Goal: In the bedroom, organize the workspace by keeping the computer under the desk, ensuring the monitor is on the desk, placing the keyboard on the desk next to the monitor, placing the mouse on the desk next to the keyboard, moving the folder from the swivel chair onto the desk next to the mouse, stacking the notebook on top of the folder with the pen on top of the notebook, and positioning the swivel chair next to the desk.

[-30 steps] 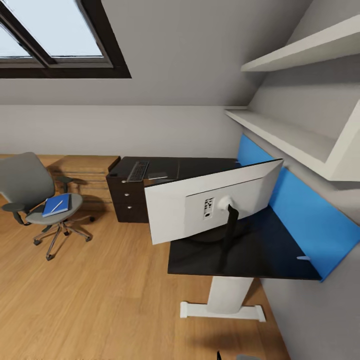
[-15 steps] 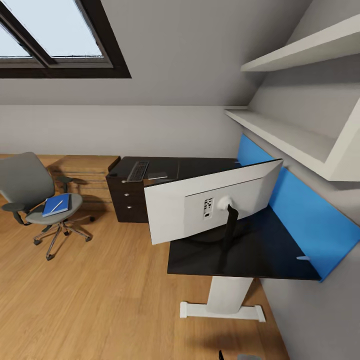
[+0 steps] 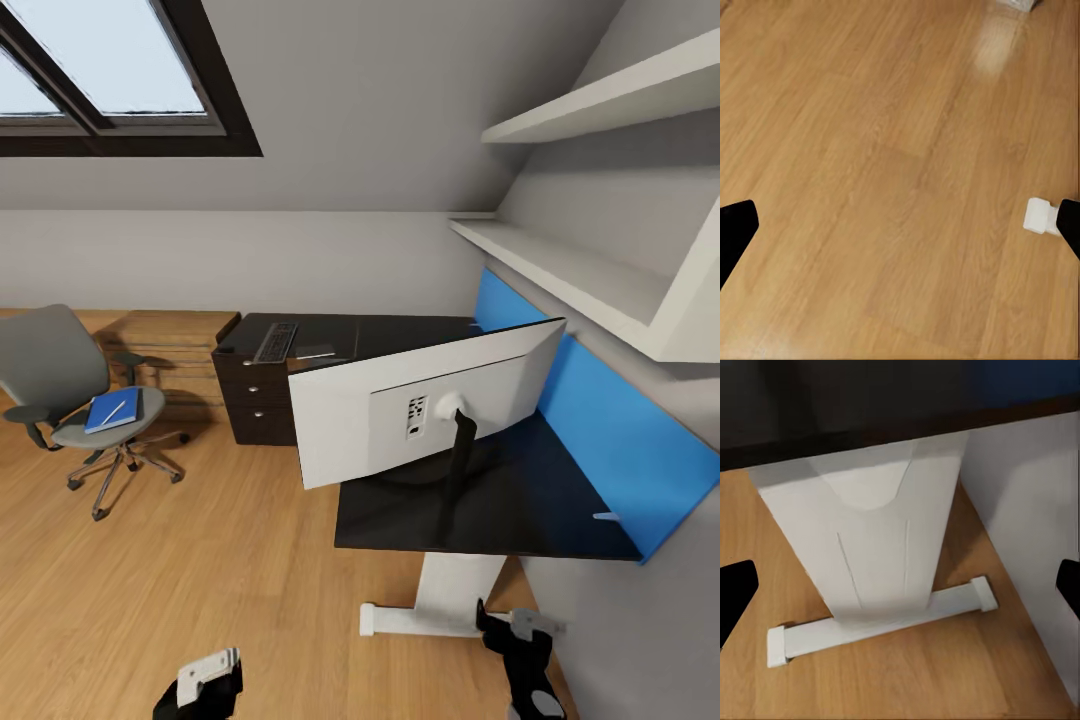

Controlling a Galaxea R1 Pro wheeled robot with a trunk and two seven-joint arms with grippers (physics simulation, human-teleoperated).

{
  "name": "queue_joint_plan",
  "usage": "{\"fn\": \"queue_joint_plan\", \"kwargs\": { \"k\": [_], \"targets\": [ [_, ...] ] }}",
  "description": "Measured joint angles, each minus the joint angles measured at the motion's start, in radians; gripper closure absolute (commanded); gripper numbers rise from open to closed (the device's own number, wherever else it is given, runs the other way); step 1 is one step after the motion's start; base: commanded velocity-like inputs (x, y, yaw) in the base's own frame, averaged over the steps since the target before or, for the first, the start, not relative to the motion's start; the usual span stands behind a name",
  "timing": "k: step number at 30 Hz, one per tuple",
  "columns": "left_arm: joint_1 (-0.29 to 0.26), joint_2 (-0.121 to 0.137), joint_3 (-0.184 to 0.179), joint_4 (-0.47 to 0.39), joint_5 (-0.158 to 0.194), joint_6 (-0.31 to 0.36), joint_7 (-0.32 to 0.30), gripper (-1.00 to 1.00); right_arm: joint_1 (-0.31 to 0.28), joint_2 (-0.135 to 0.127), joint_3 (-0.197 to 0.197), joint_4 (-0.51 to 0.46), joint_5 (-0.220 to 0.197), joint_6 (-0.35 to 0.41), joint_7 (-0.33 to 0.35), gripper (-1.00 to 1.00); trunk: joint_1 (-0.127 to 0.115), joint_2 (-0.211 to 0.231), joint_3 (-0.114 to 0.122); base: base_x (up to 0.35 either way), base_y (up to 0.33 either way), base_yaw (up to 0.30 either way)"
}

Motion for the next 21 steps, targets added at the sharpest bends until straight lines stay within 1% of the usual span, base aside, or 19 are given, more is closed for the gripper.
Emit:
{"fn": "queue_joint_plan", "kwargs": {
  "k": [1, 2, 5, 6, 7, 8, 10, 11, 12, 15, 16, 17, 21],
  "targets": [
    [0.0, 0.0, -0.001, -0.017, 0.001, 0.009, 0.0, -1.0, 0.0, -0.006, 0.0, -0.038, 0.0, 0.038, -0.004, -1.0, 0.0, 0.0, 0.0, 0.0, 0.0, 0.0],
    [0.0, -0.002, -0.003, -0.053, 0.002, 0.029, 0.0, -1.0, 0.001, -0.02, -0.001, -0.109, -0.001, 0.112, -0.01, -1.0, 0.0, 0.0, 0.0, 0.0, 0.0, 0.0],
    [0.0, -0.007, -0.005, -0.119, 0.003, 0.079, -0.001, -1.0, 0.002, -0.04, -0.004, -0.213, -0.008, 0.221, -0.016, -1.0, 0.0, 0.0, 0.0, 0.0, 0.0, 0.0],
    [0.0, -0.012, -0.006, -0.169, 0.004, 0.134, -0.001, -1.0, 0.002, -0.048, -0.014, -0.274, -0.016, 0.287, -0.018, -1.0, 0.0, 0.0, 0.0, 0.0, 0.0, 0.0],
    [0.0, -0.018, -0.008, -0.222, 0.004, 0.2, -0.001, -1.0, 0.002, -0.054, -0.033, -0.33, -0.027, 0.352, -0.019, -1.0, 0.0, 0.0, 0.0, 0.0, 0.0, 0.0],
    [-0.002, -0.026, -0.009, -0.317, 0.009, 0.376, 0.0, -1.0, -0.002, -0.062, -0.097, -0.435, -0.042, 0.5, -0.02, -1.0, 0.0, 0.0, 0.0, 0.0, 0.0, 0.0],
    [-0.015, -0.028, -0.009, -0.341, 0.02, 0.447, -0.001, -1.0, -0.007, -0.066, -0.125, -0.468, -0.046, 0.558, -0.02, -1.0, 0.0, 0.0, 0.0, 0.0, 0.0, 0.0],
    [-0.04, -0.029, -0.01, -0.353, 0.038, 0.498, -0.002, -1.0, -0.02, -0.072, -0.15, -0.476, -0.047, 0.597, -0.02, -1.0, 0.0, 0.0, 0.0, 0.0, 0.0, 0.0],
    [-0.099, -0.03, -0.01, -0.355, 0.09, 0.557, -0.003, -1.0, -0.071, -0.088, -0.206, -0.438, -0.052, 0.634, -0.017, -1.0, 0.0, 0.001, 0.001, 0.0, 0.0, 0.0],
    [-0.128, -0.03, -0.01, -0.331, 0.115, 0.579, -0.006, -1.0, -0.098, -0.094, -0.243, -0.388, -0.062, 0.632, -0.013, -1.0, 0.0, 0.0, 0.0, 0.0, 0.0, 0.0],
    [-0.139, -0.03, -0.012, -0.273, 0.125, 0.583, -0.009, -1.0, -0.11, -0.095, -0.263, -0.323, -0.069, 0.581, -0.011, -1.0, 0.0, 0.001, 0.0, 0.0, 0.0, 0.0],
    [-0.144, -0.028, -0.012, -0.25, 0.128, 0.583, -0.011, -1.0, -0.116, -0.095, -0.267, -0.285, -0.07, 0.532, -0.011, -1.0, 0.0, 0.0, 0.0, 0.0, 0.0, 0.0],
    [-0.149, -0.023, -0.01, -0.246, 0.131, 0.581, -0.012, -1.0, -0.121, -0.095, -0.26, -0.244, -0.072, 0.451, -0.012, -1.0, 0.0, 0.0, 0.0, 0.0, 0.0, 0.0]
  ]
}}
